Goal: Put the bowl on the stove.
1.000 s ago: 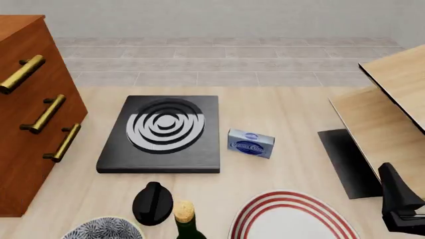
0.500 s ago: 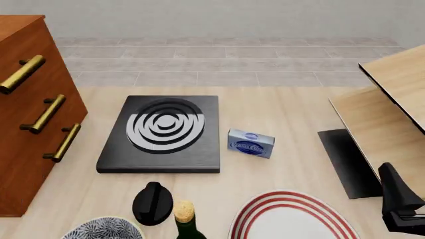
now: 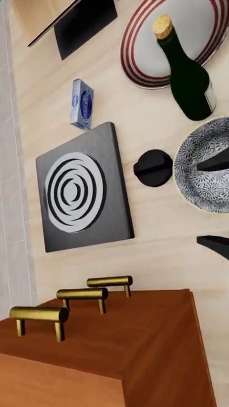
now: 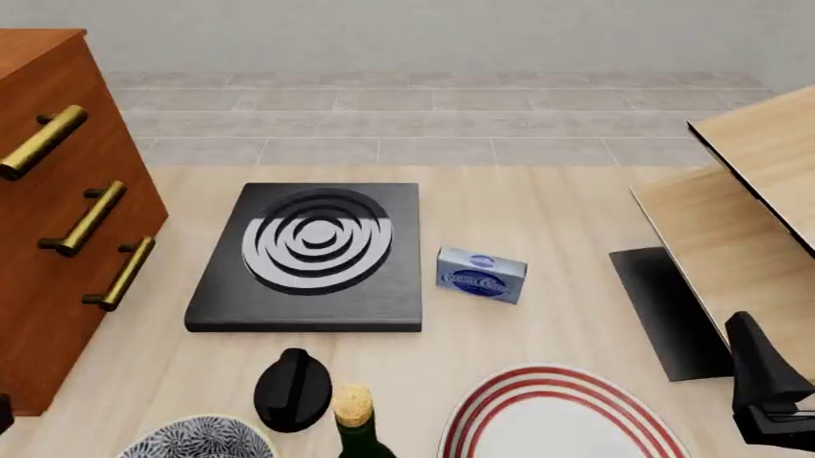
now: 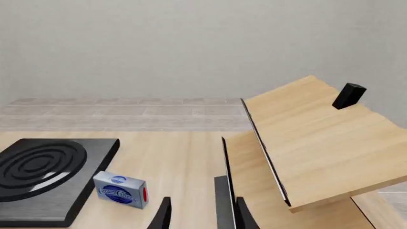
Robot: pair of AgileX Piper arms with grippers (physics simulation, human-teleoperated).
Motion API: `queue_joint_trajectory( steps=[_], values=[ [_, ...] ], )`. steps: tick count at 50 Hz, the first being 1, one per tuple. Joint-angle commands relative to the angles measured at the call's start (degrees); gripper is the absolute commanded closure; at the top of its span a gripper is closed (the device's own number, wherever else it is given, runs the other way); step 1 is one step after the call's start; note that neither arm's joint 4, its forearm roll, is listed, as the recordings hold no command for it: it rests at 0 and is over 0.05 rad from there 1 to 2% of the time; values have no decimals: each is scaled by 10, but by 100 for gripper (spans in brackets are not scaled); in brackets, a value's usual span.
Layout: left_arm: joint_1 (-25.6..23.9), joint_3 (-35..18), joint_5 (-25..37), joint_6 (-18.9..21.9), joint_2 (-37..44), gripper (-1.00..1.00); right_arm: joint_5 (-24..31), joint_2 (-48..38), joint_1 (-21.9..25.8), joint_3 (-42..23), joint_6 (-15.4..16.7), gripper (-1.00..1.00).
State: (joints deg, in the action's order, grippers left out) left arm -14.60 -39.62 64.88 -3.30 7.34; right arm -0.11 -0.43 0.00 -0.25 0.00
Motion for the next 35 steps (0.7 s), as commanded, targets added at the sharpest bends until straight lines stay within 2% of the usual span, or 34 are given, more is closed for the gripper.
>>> queue_joint_trajectory(
  steps=[1,2,7,17,35],
  values=[
    [-12,25,-1,-6,14,-100,0,0,0,0,0,-100],
    [-7,28,-1,17,15,-100,0,0,0,0,0,-100],
    [-10,19,0,10,23,-100,0,0,0,0,0,-100],
    [6,-7,27,43,31,-100,0,0,0,0,0,-100],
    [-3,4,43,46,31,-100,0,0,0,0,0,-100]
  ],
)
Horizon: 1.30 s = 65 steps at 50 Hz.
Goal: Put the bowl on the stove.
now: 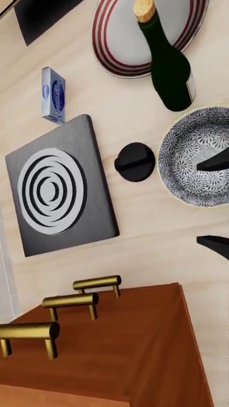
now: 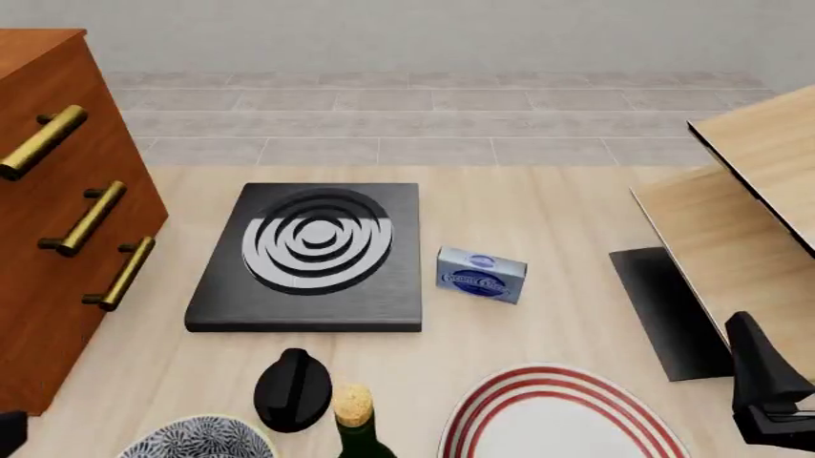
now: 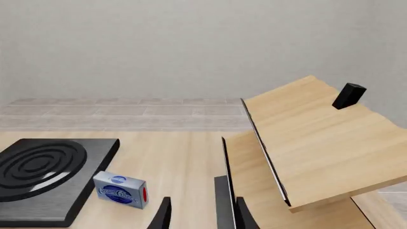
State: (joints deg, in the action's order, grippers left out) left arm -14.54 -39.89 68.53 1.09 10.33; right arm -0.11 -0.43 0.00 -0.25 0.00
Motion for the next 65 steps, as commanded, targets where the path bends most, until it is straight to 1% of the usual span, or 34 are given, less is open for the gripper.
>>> queue_joint_trajectory(
  steps=[1,6,7,11,12,13,17,18,19,29,36,54,55,56,57,59,64,65],
  values=[
    [-4,12,5,1,-1,-100,0,0,0,0,0,-100],
    [-13,30,0,-11,-3,-100,0,0,0,0,0,-100],
    [-13,35,0,-5,-5,-100,0,0,0,0,0,-100],
    [-23,44,-6,-18,-1,-100,0,0,0,0,0,-100],
    [-20,48,-6,-11,-2,-100,0,0,0,0,0,-100],
    [-23,51,-8,-16,-2,-100,0,0,0,0,0,-100],
    [-26,62,-10,-17,-5,-100,0,0,0,0,0,-100],
    [-33,68,-12,-24,-4,-100,0,0,0,0,0,-100],
    [-35,73,-13,-22,-6,-100,0,0,0,0,0,-100],
    [-40,83,-17,-30,-6,-100,0,0,0,0,0,-100],
    [-45,102,-24,-41,-12,-100,0,0,0,0,0,-100],
    [-44,131,-33,-54,-24,-100,0,0,0,0,0,-100],
    [-45,132,-35,-59,-24,-100,0,0,0,0,0,-100],
    [-47,133,-37,-76,-24,-100,0,0,0,0,0,-100],
    [-42,135,-37,-61,-25,-100,0,0,0,0,0,-100],
    [-42,138,-38,-60,-27,-100,0,0,0,0,0,-100],
    [-23,137,-40,-56,-29,-100,0,0,0,0,0,-100],
    [-22,137,-43,-64,-26,-100,0,0,0,0,0,-100]
  ],
)
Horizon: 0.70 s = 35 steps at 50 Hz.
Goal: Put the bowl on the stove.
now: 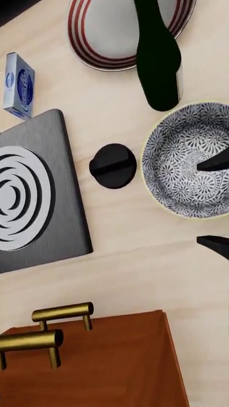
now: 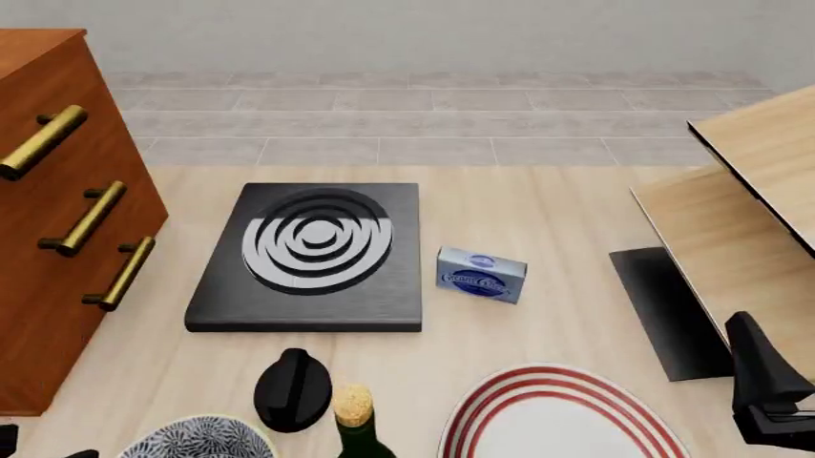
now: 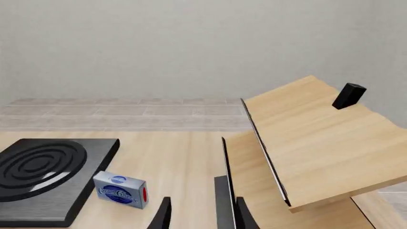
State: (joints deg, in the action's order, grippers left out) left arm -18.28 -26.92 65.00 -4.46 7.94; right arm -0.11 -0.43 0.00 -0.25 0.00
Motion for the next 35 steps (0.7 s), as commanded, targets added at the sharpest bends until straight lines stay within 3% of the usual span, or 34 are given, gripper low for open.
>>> queue_joint_trajectory(
  steps=[1,35],
  values=[
    [15,8,-8,-8,-2,-100,0,0,0,0,0,-100],
    [33,54,-30,4,-18,-100,0,0,0,0,0,-100]
  ],
)
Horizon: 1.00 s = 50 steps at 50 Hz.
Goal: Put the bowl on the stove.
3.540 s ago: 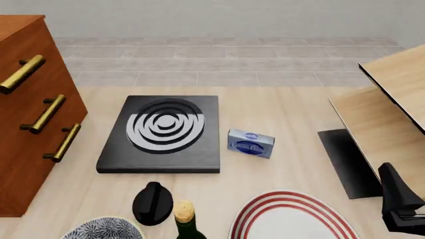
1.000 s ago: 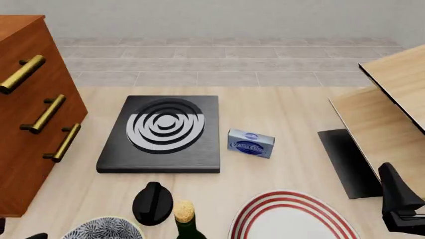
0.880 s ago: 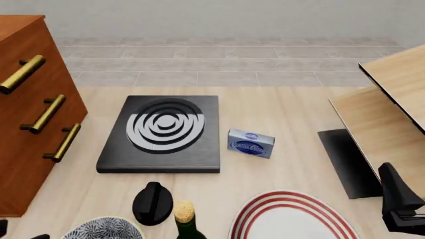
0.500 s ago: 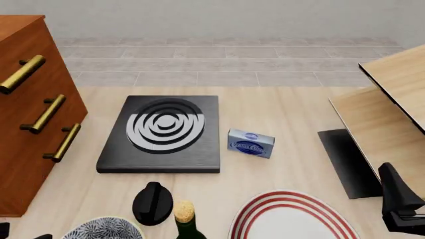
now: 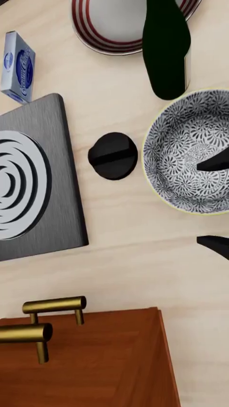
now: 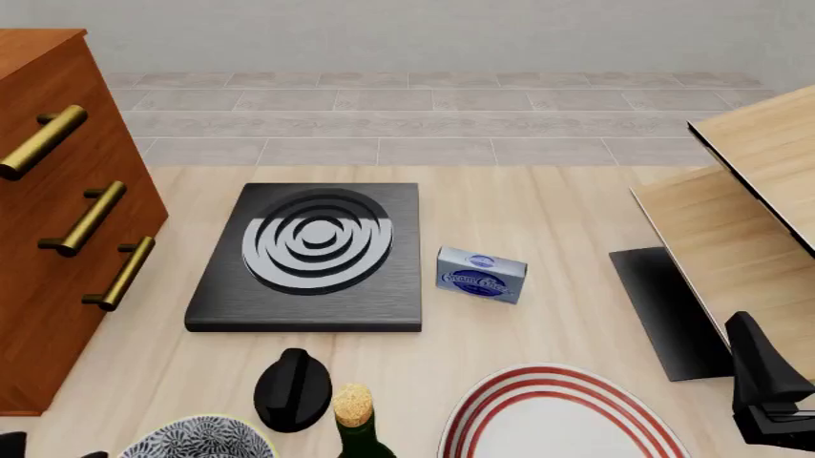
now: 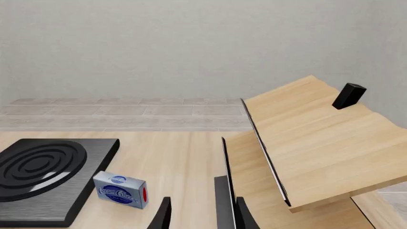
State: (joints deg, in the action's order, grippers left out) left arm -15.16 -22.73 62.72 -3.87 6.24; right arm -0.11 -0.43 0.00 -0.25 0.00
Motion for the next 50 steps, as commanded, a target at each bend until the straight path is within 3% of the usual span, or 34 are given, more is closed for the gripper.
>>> queue_joint_trajectory(
  steps=[1,31,50],
  values=[
    [0,14,-9,-3,-1,-100,0,0,0,0,0,-100],
    [-3,59,-48,-16,5,-100,0,0,0,0,0,-100],
    [4,77,-68,-5,14,-100,0,0,0,0,0,-100]
  ],
)
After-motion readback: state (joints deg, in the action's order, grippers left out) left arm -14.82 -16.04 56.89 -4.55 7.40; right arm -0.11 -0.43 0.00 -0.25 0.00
